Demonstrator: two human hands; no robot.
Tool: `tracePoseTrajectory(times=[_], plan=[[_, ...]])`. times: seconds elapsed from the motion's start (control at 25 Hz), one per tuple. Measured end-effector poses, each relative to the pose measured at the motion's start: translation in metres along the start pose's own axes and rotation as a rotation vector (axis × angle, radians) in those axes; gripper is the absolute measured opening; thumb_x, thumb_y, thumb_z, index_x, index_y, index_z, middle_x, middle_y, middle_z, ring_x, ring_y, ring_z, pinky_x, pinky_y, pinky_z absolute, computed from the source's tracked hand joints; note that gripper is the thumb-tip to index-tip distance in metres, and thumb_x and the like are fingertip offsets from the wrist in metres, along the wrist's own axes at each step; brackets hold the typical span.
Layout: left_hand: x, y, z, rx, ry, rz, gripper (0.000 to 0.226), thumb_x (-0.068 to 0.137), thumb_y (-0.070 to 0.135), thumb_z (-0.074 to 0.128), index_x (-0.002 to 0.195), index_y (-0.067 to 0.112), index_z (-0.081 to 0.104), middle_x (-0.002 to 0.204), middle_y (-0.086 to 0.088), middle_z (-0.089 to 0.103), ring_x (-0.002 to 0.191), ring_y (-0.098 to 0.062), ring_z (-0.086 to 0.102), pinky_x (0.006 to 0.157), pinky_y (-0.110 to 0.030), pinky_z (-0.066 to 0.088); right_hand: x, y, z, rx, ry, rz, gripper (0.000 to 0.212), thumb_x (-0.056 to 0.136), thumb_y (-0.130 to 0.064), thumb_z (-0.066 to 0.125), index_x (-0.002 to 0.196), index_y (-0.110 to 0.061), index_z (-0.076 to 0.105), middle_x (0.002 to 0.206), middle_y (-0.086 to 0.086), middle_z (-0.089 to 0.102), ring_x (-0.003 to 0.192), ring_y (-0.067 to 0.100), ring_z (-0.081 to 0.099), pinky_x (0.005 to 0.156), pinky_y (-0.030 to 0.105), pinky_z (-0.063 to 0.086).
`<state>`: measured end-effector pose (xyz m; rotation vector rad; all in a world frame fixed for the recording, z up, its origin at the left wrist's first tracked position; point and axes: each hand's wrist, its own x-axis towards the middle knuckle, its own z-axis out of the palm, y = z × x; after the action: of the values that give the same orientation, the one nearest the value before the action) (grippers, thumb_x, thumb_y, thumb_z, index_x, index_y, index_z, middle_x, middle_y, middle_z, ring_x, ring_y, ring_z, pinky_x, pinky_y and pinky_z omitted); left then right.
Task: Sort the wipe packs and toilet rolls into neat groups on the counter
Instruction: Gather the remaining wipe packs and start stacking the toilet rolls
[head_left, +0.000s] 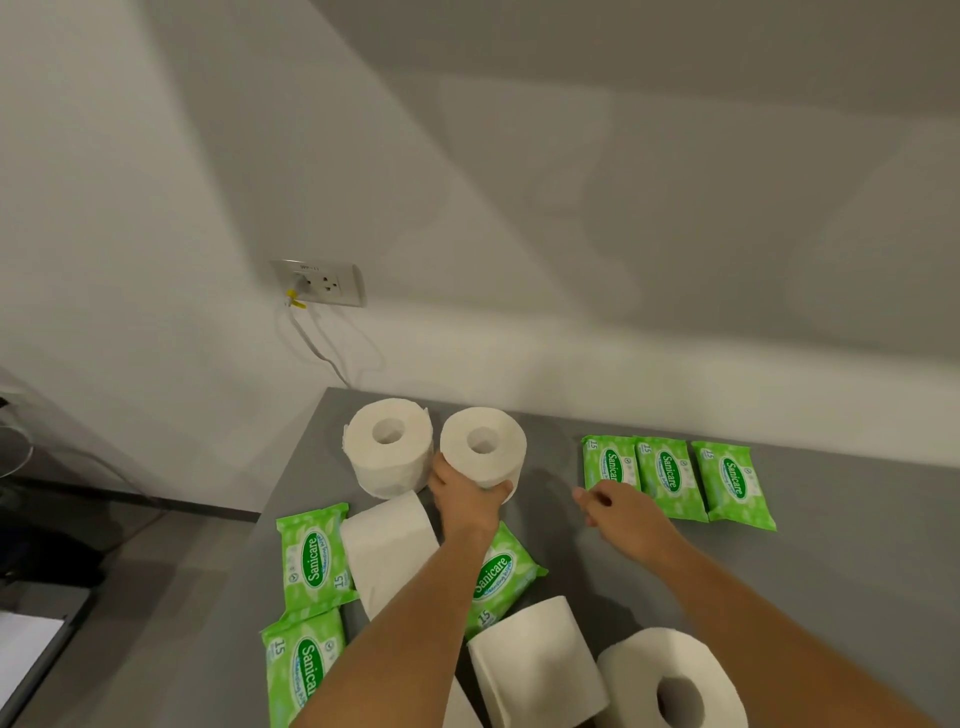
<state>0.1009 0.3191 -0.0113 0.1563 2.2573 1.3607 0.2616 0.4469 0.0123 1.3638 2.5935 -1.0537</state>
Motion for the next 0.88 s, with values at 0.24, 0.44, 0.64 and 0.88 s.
tracePoseTrajectory(times=[0.24, 0.44, 0.64, 0.88], plan=[[-0.028, 0.019, -0.022, -0.027, -0.171, -0.103, 0.096, 0.074, 0.023, 0.088, 0.152, 0.007, 0.034, 0.148, -0.015, 0.05, 0.134, -0.032, 0.05, 0.111, -0.039, 0.045, -0.028, -0.015, -0.006, -0.028, 0.007, -0.012, 0.045, 0.091, -0.056, 0.058, 0.086, -0.012, 0.064, 0.082, 0.002, 0.071, 0.074, 0.021, 0.066, 0.069, 0.032, 0.049], [-0.062, 0.013, -0.048, 0.003, -0.316, -0.084, 0.06, 0.08, 0.028, 0.081, 0.132, 0.011, 0.057, 0.122, -0.017, 0.068, 0.113, -0.037, 0.067, 0.101, -0.052, 0.054, -0.062, -0.028, -0.002, -0.099, -0.122, -0.002, 0.049, 0.082, -0.061, 0.066, 0.065, -0.018, 0.05, 0.065, 0.0, 0.053, 0.059, 0.017, 0.049, 0.056, 0.029, 0.034], [-0.087, 0.0, -0.075, 0.012, -0.371, -0.014, 0.043, 0.087, 0.031, 0.075, 0.122, 0.012, 0.057, 0.117, -0.009, 0.071, 0.104, -0.029, 0.072, 0.098, -0.047, 0.057, -0.092, -0.037, 0.02, -0.221, -0.201, 0.028, 0.069, 0.069, -0.08, 0.063, 0.082, -0.012, 0.063, 0.078, 0.003, 0.065, 0.071, 0.016, 0.06, 0.061, 0.028, 0.044], [-0.096, -0.012, -0.096, 0.027, -0.362, 0.074, 0.027, 0.092, 0.032, 0.069, 0.109, 0.012, 0.073, 0.09, 0.004, 0.074, 0.078, -0.009, 0.069, 0.07, -0.021, 0.056, -0.111, -0.043, 0.052, -0.177, -0.35, 0.074, 0.102, 0.057, -0.088, 0.063, 0.129, -0.015, 0.061, 0.125, 0.006, 0.065, 0.109, 0.024, 0.062, 0.087, 0.03, 0.045]])
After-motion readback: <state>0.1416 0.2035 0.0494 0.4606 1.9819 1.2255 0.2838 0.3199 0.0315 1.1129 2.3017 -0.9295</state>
